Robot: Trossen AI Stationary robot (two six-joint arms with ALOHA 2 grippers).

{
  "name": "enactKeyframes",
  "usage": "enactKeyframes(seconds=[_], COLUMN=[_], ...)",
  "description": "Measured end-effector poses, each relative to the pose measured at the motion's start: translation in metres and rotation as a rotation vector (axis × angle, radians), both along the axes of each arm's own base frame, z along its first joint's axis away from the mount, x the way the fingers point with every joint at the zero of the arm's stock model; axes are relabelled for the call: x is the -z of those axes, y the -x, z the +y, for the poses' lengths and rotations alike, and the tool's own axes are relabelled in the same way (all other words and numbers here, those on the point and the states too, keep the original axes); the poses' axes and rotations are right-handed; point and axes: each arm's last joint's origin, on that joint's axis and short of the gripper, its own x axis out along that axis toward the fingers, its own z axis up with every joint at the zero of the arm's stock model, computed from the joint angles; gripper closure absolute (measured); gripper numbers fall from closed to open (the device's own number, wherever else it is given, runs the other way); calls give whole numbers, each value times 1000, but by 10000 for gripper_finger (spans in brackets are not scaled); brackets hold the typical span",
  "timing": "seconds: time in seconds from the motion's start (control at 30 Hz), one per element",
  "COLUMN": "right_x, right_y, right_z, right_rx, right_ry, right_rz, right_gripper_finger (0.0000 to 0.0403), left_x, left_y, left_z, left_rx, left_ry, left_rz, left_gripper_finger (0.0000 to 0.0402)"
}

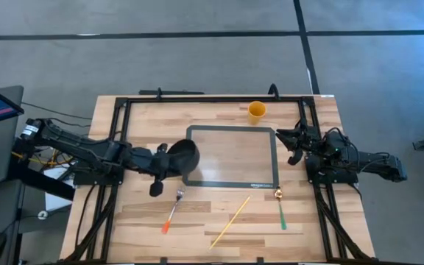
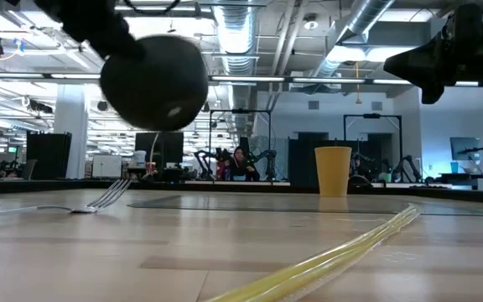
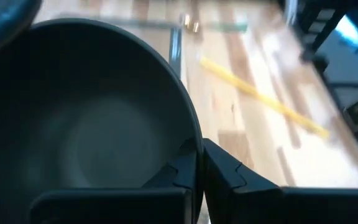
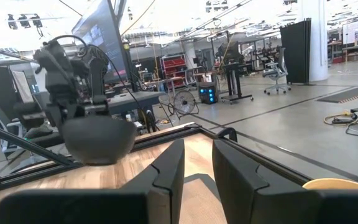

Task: Pick & Place Utensil
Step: Put the black bowl in the center of the transparent mat

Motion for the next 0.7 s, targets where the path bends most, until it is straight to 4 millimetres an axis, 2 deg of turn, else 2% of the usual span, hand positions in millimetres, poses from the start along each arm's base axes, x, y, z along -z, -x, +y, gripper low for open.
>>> enactKeyframes(seconds=[0.13, 0.23, 0.53, 0.7], right_x=[0, 0, 0, 0], right_y=[0, 0, 0, 0], right_z=[0, 0, 0, 0], right_rx=[0, 0, 0, 0], right_ry=[0, 0, 0, 0], right_rz=[0, 0, 0, 0], right_gripper_finger=[326, 326, 326, 326], left_x=[-9, -7, -6, 12], left_y=[-10, -22, -77, -106], left_z=[-5, -9, -9, -3], left_rx=[55, 101, 118, 125], left_ry=[58, 37, -114, -197], left_rz=[-119, -169, -138, -73], left_gripper_finger=[384, 387, 380, 390])
